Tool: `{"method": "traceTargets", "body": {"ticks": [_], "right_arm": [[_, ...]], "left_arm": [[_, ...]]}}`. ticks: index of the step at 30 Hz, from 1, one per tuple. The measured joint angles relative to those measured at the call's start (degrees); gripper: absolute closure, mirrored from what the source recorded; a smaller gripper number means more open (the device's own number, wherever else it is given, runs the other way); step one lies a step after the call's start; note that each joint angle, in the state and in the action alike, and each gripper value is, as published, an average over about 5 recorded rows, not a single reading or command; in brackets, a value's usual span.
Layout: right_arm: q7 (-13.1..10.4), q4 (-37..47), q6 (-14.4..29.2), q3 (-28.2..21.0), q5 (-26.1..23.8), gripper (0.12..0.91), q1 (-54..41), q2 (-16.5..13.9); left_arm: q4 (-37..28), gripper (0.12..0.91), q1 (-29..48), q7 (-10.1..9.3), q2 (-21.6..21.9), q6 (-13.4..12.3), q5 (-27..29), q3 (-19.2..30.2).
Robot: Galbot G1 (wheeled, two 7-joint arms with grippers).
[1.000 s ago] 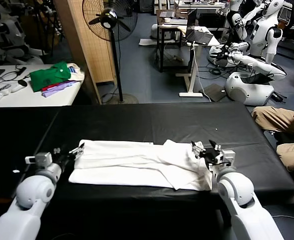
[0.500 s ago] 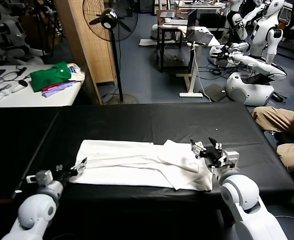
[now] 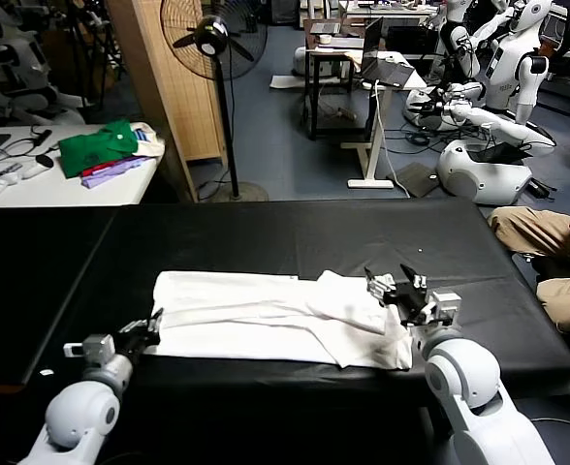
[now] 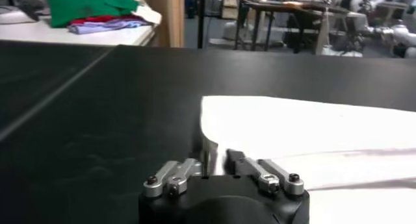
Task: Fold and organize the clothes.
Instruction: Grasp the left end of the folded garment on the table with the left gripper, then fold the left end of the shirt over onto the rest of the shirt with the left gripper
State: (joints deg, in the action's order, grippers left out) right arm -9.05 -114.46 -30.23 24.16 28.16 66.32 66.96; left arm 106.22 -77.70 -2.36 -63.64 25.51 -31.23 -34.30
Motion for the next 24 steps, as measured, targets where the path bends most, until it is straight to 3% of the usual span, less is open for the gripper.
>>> {"method": "traceTargets", "body": {"ticks": [4,13,17,20,24], "right_arm": [[-0.1,-0.4,-0.2,0.1,-0.2,0.227,0.1,0.1],[-0.4,-0.6,-0.3,0.4,-0.2,0.227,0.0,0.6],[-0.4,-0.7,-0.4,0.5,-0.3,0.227,0.3,1.0],[-0.5,-1.0,-0.5,0.6,-0.8,0.227,0.9,1.4],[-0.6,-1.9,-0.6,1.2,-1.8,0.227,2.2,1.7]], "left_arm": [[-0.7,0.884,0.7,0.55,0.7,-0.5,2.9,-0.2],[-3.2,0.888,-1.4,-2.53,5.7,-7.5,23.5,-4.5],[-3.7,0.888,-3.9,-2.77,9.9,-9.4,28.4,-8.2],[-2.8,0.888,-5.1,-2.70,11.6,-9.1,29.2,-9.6],[0.6,0.888,-4.9,-2.47,10.6,-6.5,26.9,-8.3]]}}
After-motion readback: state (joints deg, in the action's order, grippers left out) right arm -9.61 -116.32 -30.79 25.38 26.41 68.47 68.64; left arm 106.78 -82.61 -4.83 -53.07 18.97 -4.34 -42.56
